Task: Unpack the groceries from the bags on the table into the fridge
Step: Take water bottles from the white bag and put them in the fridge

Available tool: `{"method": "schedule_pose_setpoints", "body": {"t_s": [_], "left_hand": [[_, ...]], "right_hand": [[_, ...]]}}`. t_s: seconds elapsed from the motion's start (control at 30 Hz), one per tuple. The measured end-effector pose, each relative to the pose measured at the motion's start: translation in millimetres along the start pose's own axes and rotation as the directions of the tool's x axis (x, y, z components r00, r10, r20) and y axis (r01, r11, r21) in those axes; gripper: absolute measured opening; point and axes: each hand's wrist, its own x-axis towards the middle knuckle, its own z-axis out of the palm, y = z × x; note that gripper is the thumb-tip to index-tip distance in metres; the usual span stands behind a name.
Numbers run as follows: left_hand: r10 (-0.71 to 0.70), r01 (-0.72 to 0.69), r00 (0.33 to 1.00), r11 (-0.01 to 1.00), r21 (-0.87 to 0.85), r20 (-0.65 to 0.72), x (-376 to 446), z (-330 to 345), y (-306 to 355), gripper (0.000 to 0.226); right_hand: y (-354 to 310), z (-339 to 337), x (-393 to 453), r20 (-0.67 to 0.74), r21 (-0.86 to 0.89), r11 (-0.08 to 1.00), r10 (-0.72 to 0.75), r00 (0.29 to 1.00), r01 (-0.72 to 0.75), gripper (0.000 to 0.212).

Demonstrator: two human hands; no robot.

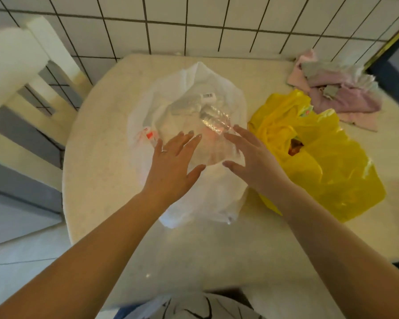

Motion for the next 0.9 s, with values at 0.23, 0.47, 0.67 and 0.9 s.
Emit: {"method": "schedule_pose_setpoints", "body": {"t_s": [0.23, 0.47, 0.67, 0.9], "left_hand": [[0.122, -0.128, 0.991, 0.983, 0.134, 0.050, 78.3, 14.7, -44.7, 0.063], [0.206, -0.274, 0.953, 0.899, 0.342, 0.222, 151.7, 32.8, -88.0, 0.076], [0.141, -0.337, 0.908, 0.804, 0.490, 0.395, 172.6, 64.9, -131.0, 0.090], [0.016, -0.216, 0.919, 0.857, 0.468, 0.395, 186.4, 93.7, -160.0, 0.096]], "right_hand": [[13.7, 0.2, 86.4, 0.097, -0.058, 0.992, -0.107, 0.990, 0.113, 0.064], [33.2, 19.1, 193.8, 0.227, -0.198, 0.941, -0.227, 0.947, 0.273, 0.067], [33.4, 57.7, 248.2, 0.282, -0.303, 0.874, -0.298, 0.912, 0.379, 0.070], [29.7, 84.5, 270.0, 0.234, -0.304, 0.882, -0.298, 0.925, 0.361, 0.072]]}}
